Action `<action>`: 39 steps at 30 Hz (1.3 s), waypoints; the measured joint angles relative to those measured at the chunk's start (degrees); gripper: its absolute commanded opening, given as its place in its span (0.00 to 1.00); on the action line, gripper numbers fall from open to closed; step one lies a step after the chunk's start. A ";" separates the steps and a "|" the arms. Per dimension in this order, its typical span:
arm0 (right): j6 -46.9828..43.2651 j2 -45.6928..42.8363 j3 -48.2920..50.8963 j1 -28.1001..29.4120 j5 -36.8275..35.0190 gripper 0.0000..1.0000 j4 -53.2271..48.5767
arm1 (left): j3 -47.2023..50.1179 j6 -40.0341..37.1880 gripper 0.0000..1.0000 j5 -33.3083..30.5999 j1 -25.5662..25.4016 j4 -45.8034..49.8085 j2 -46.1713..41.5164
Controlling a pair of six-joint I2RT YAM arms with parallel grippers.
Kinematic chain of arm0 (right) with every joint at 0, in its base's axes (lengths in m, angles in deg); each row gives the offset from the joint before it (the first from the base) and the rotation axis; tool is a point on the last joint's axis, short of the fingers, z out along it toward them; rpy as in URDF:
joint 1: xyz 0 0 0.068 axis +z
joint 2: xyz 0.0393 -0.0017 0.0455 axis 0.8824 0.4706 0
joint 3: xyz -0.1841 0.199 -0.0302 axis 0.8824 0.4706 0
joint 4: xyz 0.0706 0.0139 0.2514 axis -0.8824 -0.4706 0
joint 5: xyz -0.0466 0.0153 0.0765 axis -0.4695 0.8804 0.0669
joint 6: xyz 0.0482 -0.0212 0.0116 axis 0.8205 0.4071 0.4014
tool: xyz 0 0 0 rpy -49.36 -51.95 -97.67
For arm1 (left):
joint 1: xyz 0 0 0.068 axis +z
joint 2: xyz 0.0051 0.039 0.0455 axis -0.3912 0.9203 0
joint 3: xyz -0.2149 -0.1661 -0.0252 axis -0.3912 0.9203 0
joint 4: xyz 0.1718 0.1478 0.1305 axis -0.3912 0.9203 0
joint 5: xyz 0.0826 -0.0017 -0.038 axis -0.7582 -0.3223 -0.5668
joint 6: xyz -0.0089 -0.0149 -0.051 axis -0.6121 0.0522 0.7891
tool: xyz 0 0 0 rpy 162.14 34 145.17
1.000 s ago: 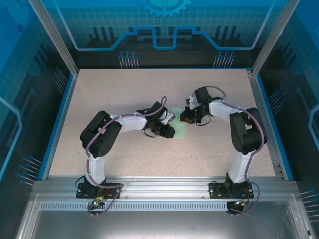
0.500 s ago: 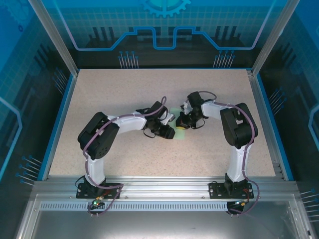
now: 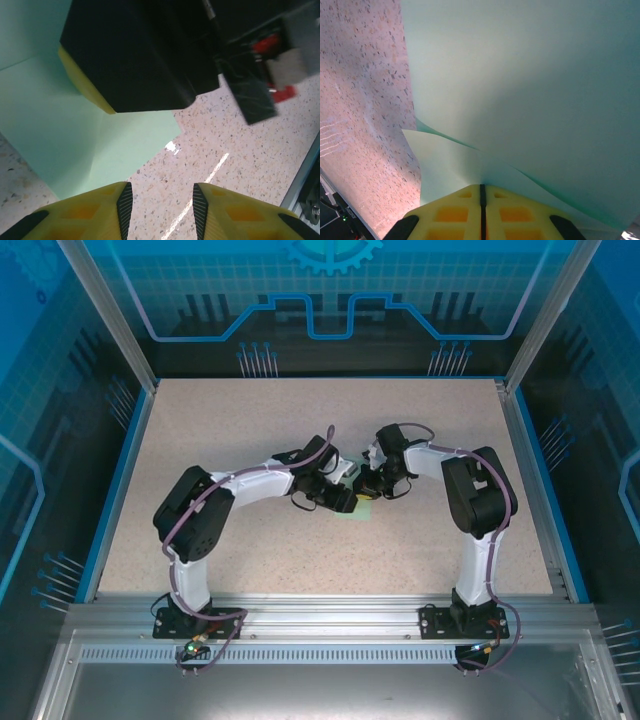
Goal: Fold a paper plane with a square sheet of paper (fold left side to right side)
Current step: Fold the triangle a second time at the center of the table.
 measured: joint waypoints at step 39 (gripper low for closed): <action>-0.44 0.31 -0.42 0.00 0.04 0.09 -0.63 | 11.63 0.52 0.41 0.42 0.74 -5.97 -2.95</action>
